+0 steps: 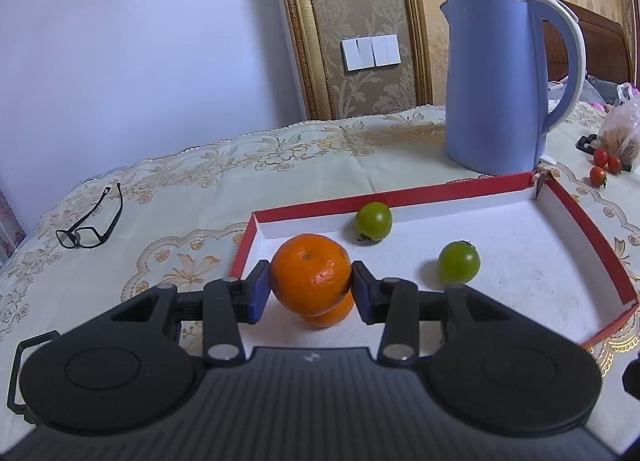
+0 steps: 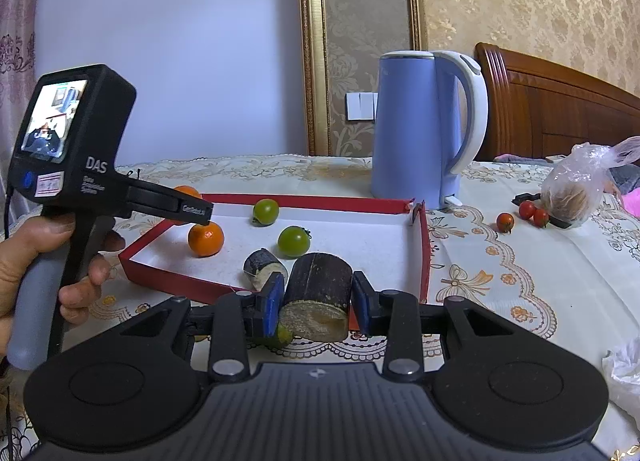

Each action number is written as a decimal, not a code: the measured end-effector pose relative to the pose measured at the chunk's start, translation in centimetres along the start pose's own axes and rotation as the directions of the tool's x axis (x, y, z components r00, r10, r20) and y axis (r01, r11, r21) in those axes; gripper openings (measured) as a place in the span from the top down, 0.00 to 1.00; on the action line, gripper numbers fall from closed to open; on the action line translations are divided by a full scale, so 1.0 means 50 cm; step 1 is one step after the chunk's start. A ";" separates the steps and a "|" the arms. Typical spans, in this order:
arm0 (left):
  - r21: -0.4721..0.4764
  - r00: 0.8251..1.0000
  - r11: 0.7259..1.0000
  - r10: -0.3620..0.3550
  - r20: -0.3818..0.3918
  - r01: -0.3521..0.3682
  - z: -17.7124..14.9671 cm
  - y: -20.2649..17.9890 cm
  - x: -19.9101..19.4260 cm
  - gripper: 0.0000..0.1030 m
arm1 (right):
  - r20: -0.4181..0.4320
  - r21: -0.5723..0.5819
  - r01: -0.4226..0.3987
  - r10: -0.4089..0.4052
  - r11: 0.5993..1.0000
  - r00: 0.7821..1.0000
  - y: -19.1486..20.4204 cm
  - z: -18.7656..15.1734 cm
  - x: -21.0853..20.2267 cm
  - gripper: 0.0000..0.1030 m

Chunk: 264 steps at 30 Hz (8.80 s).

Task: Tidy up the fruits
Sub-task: 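Carry the mandarin into the box with the left gripper while the right gripper lifts the eggplant chunk, then open the left gripper to release the mandarin in the box, then carry the eggplant chunk over the box and open the right gripper, then move both grippers back from the box toward the remaining items, then grasp the small brown pear with the left gripper while the right gripper approaches the cucumber pieces, then lift the brown pear with the left gripper while the right gripper reaches the green cucumber chunk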

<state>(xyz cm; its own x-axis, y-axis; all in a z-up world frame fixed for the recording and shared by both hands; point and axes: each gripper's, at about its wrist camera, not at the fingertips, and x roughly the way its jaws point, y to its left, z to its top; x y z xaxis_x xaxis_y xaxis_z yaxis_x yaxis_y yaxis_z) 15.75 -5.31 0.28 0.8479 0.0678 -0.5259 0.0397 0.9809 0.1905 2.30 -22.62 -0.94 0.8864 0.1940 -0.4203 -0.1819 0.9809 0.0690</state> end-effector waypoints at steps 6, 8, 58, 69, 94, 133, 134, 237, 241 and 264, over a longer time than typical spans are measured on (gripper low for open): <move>-0.002 1.000 1.000 -0.008 -0.006 0.008 0.008 -0.008 0.018 0.61 | 0.002 0.003 0.004 -0.004 1.000 1.000 -0.003 0.000 0.000 0.66; -0.014 1.000 1.000 -0.011 -0.008 0.010 0.012 -0.006 0.025 0.61 | 0.001 0.001 0.007 -0.007 1.000 1.000 -0.003 0.001 0.000 0.66; 0.006 0.999 1.000 -0.006 -0.036 0.007 0.033 -0.038 0.113 0.55 | -0.007 -0.008 0.022 -0.022 1.000 1.000 -0.011 0.001 0.008 0.66; -0.008 1.000 1.000 0.004 0.005 -0.004 0.033 -0.023 0.063 0.35 | -0.015 -0.004 0.021 -0.021 1.000 1.000 -0.007 0.005 0.021 0.66; -0.143 0.998 0.990 0.009 0.058 -0.001 -0.040 0.074 -0.058 0.00 | -0.031 -0.039 0.043 -0.044 0.998 0.999 -0.014 0.053 0.091 0.66; -0.197 0.998 0.980 0.036 0.059 -0.023 -0.078 0.118 -0.049 0.00 | -0.114 -0.038 0.138 -0.141 0.990 0.983 -0.037 0.122 0.279 0.65; -0.197 0.998 0.980 0.035 0.059 -0.023 -0.079 0.117 -0.049 0.00 | -0.119 -0.038 0.143 -0.146 0.989 0.982 -0.039 0.123 0.286 0.65; -0.044 0.984 0.984 -0.175 -0.024 0.174 -0.191 -0.002 -0.172 0.73 | -0.052 0.090 0.136 -0.132 0.987 0.990 -0.039 -0.046 0.027 0.03; -0.070 0.988 0.986 -0.155 -0.025 0.153 -0.187 0.024 -0.171 0.73 | -0.058 0.050 0.123 -0.120 0.991 0.991 -0.010 -0.044 0.044 0.03; -0.089 0.991 0.987 -0.134 0.007 0.135 -0.192 0.069 -0.184 0.73 | -0.086 -0.086 0.224 -0.231 0.971 0.969 0.045 -0.047 0.070 0.03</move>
<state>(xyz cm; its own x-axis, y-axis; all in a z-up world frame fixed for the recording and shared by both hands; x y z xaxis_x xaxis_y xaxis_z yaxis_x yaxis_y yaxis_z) 3.02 -0.81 -2.21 0.8388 -0.0660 -0.5405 0.1062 0.9934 0.0436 4.01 -19.75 -4.39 0.8644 -0.0397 -0.5012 -0.0150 0.9944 -0.1045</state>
